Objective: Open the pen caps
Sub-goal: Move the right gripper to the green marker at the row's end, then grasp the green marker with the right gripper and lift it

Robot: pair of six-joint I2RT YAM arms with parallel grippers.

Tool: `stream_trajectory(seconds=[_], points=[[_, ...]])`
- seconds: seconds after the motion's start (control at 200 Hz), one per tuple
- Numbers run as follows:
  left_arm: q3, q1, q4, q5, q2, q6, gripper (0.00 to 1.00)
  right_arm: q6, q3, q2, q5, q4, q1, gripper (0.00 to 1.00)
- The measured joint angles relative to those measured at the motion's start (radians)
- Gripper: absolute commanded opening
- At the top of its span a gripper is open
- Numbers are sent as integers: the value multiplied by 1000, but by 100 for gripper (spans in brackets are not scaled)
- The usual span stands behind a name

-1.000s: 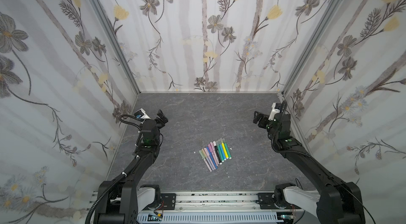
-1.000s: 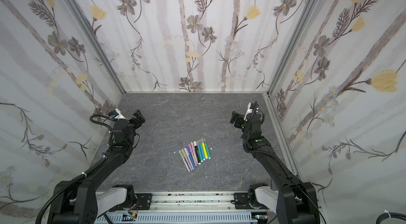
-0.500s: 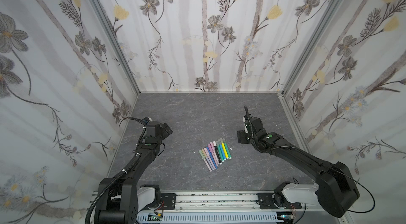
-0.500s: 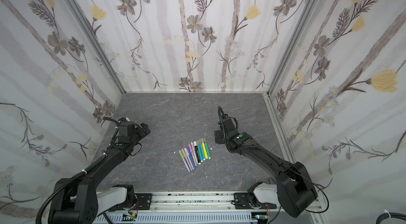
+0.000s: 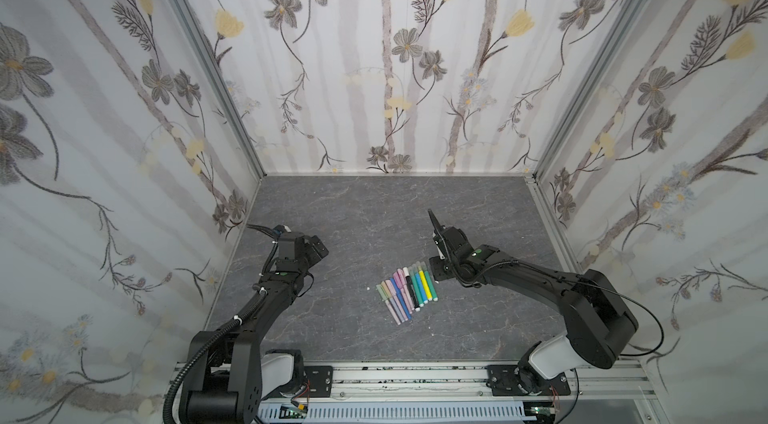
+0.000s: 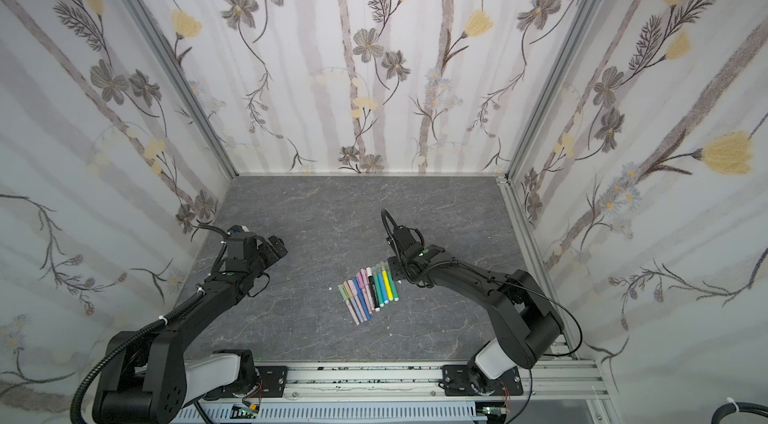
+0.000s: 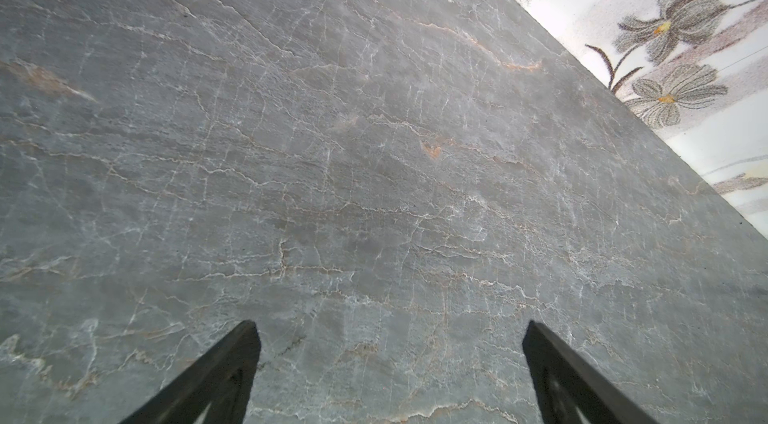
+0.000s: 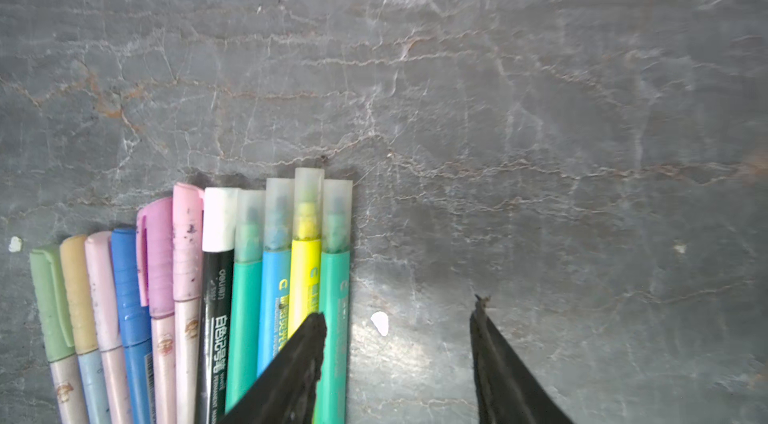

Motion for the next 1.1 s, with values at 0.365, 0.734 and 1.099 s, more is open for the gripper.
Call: stream_trajectory(seconds=[0.365,0.734,1.099], points=[[0,0,0,17,10,0,100,19,8,72,-26,-2,36,49],[3,0,0,28,31,0,100,32,7,139,-33,2,40,41],[44,-24,3,91,19,5,100,32,-29,153,-19,100,41,20]])
